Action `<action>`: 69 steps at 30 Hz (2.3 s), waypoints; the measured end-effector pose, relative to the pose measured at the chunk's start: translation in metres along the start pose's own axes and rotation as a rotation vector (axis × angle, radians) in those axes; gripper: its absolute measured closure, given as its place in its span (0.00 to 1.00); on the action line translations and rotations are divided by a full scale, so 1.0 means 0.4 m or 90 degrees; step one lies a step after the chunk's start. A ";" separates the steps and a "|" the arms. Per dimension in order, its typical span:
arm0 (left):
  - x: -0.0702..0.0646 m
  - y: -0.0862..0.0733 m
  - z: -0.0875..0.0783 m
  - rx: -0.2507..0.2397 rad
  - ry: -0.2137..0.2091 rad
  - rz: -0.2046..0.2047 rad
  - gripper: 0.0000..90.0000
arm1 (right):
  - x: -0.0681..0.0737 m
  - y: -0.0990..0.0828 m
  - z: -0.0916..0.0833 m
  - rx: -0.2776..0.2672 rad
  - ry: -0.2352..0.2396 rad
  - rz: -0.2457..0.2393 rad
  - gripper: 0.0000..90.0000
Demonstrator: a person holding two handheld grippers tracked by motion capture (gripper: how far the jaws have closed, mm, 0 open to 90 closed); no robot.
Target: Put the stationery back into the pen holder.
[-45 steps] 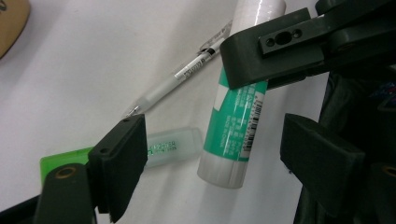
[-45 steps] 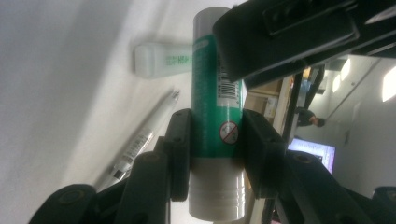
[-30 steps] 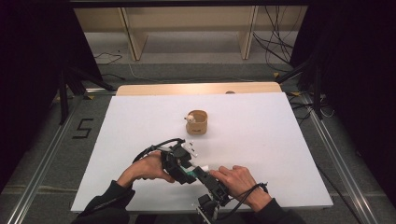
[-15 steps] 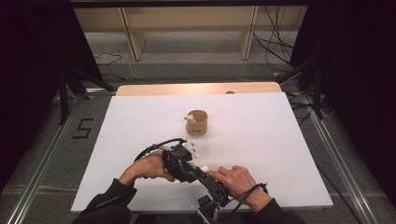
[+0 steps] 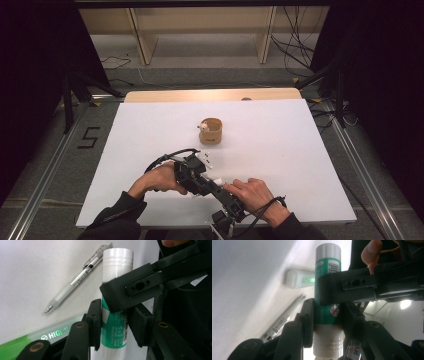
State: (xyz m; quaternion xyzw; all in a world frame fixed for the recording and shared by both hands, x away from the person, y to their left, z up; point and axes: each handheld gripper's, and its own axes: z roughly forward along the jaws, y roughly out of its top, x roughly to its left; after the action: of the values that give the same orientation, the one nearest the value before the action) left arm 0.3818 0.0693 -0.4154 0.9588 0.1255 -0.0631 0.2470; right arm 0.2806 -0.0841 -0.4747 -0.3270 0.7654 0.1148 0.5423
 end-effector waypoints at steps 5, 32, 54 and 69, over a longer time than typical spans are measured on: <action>0.001 -0.003 0.001 -0.001 -0.005 -0.001 0.72 | 0.001 0.001 -0.001 -0.002 0.000 0.002 0.73; 0.058 -0.019 -0.047 -0.169 0.142 -0.141 0.72 | -0.071 -0.154 -0.076 -0.020 0.034 0.595 0.33; 0.121 0.064 -0.066 -0.391 0.311 -0.253 0.72 | -0.046 -0.313 -0.124 -0.111 0.079 1.036 0.28; 0.181 0.140 -0.034 -0.429 0.374 -0.296 0.72 | -0.038 -0.314 -0.133 -0.118 0.082 1.048 0.26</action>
State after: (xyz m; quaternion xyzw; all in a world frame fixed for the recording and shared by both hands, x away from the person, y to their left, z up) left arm 0.4676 0.0437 -0.3913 0.7497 0.4137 0.2001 0.4762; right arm 0.3218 -0.2019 -0.4181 0.2882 0.7770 0.5183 0.2112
